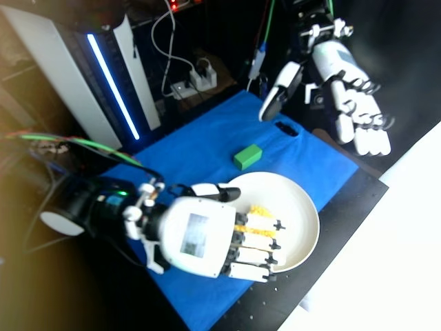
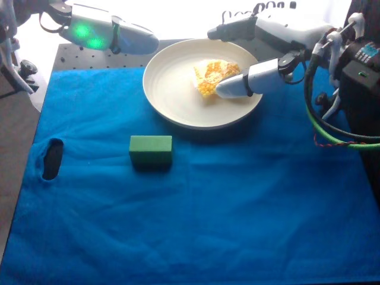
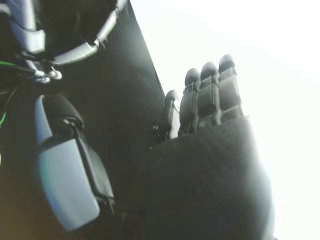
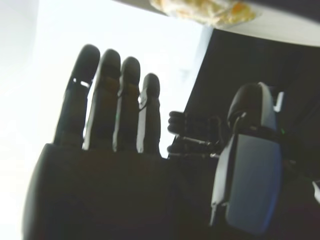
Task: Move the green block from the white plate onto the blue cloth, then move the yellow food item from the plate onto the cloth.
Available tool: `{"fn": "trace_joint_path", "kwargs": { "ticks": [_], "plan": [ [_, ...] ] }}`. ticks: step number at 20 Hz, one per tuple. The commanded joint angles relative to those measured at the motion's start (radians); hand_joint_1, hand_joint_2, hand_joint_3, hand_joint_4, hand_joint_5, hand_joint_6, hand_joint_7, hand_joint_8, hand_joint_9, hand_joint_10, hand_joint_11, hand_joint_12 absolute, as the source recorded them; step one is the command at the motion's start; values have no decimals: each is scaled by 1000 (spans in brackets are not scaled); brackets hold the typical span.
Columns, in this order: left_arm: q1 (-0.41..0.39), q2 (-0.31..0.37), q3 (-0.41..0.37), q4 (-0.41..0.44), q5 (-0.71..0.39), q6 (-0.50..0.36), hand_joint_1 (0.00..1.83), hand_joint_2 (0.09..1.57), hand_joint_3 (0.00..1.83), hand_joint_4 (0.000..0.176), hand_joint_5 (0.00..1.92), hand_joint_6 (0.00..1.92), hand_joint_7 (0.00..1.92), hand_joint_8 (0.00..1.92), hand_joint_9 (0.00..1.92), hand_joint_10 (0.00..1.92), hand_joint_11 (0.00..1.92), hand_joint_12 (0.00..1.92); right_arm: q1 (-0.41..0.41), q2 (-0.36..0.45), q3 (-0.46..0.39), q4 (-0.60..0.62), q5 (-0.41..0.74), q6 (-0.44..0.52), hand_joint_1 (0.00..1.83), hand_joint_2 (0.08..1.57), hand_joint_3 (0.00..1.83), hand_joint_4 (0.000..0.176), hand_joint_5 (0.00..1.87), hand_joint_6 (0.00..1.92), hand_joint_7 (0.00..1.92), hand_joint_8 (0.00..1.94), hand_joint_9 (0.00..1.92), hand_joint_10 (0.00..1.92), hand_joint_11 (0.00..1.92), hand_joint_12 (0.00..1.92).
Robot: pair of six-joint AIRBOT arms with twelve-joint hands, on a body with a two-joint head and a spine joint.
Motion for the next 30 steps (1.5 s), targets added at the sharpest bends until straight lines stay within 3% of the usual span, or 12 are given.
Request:
{"fn": "trace_joint_path", "kwargs": {
  "ticks": [1,6,12,15,17,18,19,20,23,25,27,30],
  "plan": [
    [-21,0,5,-29,-102,2,591,837,0,176,1,0,130,3,98,13,104,53,20,-3,6,10,100,5,815,840,0,44,496,1,597,1,521,0,123,1120],
    [-42,3,10,-25,-92,10,632,808,0,176,49,1,185,5,138,6,104,77,20,-18,22,-20,65,5,843,861,1,0,527,1,658,2,603,15,215,1103],
    [-56,4,10,-24,-98,11,621,813,3,176,71,2,216,3,173,1,2,477,21,-36,37,-47,38,5,887,902,4,2,614,6,709,4,520,11,0,829],
    [-63,3,7,-23,-105,11,619,821,1,176,67,2,207,1,177,5,0,545,27,-43,49,-62,20,5,980,948,2,0,827,9,918,6,662,9,11,1016],
    [-64,2,5,-22,-107,11,620,815,0,176,48,0,176,3,158,2,0,423,35,-47,53,-75,11,5,1000,978,2,0,954,7,847,1,546,34,0,505],
    [-64,2,5,-22,-107,11,615,822,1,171,43,0,175,2,159,2,0,443,41,-50,56,-87,4,5,1073,1023,0,86,1125,520,884,5,586,21,0,480],
    [-64,2,5,-22,-107,11,621,823,0,165,32,0,165,1,155,0,0,466,43,-52,58,-91,1,5,1114,1042,0,18,1140,665,933,1,685,14,0,967],
    [-64,2,5,-22,-108,11,618,823,0,171,43,5,174,5,159,2,0,472,48,-56,64,-98,-5,5,1149,1038,0,0,1170,646,1002,9,788,34,16,1320],
    [-65,2,3,-22,-109,11,597,830,1,176,41,1,169,1,144,4,0,343,58,-59,70,-110,-10,5,1249,1031,0,19,1191,622,1187,596,1070,66,387,1255],
    [-65,3,3,-22,-108,11,597,835,1,176,24,0,160,0,144,2,0,355,63,-61,85,-149,-10,5,1253,1025,0,45,1211,563,1209,619,1065,39,133,1503],
    [-64,5,2,-22,-102,11,611,837,0,169,25,1,162,1,159,3,0,479,76,-61,88,-168,-10,5,1250,1043,0,10,1249,530,1077,811,1007,12,168,1559],
    [-61,5,1,-21,-95,11,632,865,7,165,10,0,147,1,145,2,0,446,97,-60,71,-186,-10,5,1258,1026,0,7,1254,415,1179,745,1189,92,477,1489]
  ]
}}
